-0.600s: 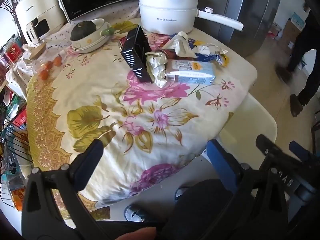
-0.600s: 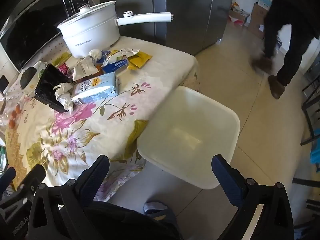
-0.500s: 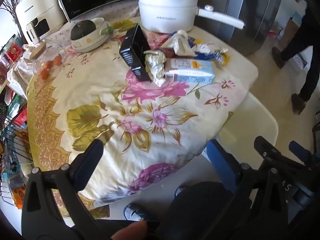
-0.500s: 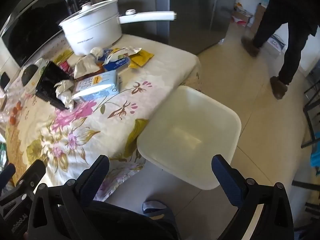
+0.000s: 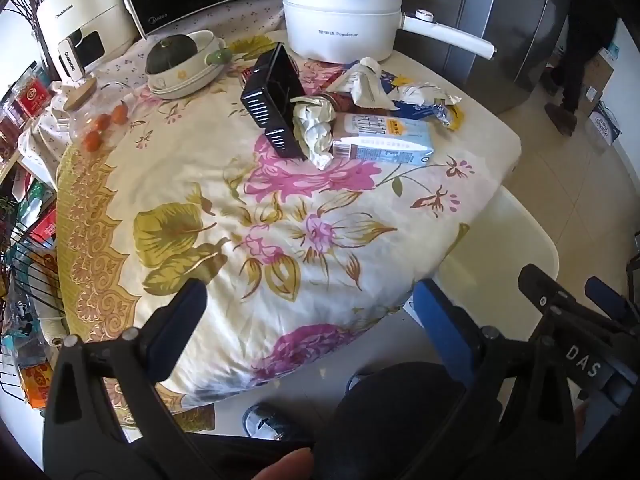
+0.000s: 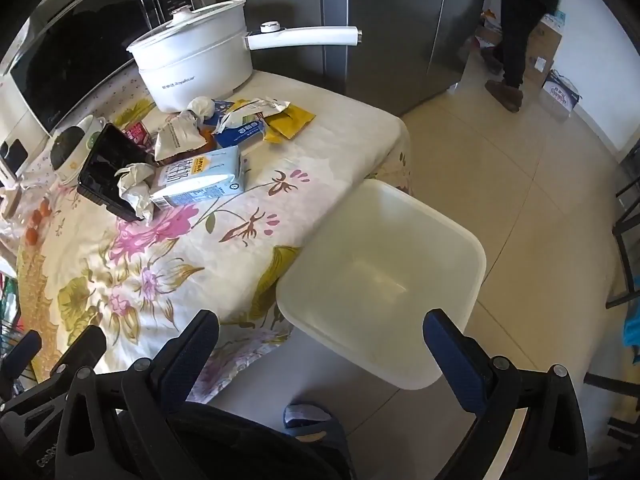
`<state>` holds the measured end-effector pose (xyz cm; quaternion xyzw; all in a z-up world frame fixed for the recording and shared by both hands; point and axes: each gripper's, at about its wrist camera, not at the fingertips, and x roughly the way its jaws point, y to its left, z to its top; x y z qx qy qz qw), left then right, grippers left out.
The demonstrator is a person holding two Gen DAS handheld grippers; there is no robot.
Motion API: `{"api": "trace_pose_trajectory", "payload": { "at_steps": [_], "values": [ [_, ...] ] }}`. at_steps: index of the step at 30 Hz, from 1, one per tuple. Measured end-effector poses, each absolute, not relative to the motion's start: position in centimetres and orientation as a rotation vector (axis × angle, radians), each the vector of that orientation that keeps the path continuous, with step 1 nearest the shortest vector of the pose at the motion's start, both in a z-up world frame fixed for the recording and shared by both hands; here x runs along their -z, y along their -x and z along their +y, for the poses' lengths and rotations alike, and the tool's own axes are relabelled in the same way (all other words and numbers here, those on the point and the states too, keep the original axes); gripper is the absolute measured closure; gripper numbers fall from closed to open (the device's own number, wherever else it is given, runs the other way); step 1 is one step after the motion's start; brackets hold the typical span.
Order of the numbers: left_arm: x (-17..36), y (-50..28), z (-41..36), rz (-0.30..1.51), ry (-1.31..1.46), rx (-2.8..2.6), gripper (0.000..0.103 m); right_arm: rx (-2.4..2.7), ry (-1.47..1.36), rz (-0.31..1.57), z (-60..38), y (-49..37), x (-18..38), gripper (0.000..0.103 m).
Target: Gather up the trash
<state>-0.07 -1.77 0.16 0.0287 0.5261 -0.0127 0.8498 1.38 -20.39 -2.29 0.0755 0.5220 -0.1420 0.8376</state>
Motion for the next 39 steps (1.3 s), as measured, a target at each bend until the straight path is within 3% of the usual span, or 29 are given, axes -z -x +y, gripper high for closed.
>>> {"api": "trace_pose_trajectory", "payload": {
  "at_steps": [39],
  "values": [
    [0.9,0.2,-1.6,1.113,-0.009,0.058,0.001,0.320,-0.174,1.067,-20.6,-1.0,2.6,0.000]
  ]
}}
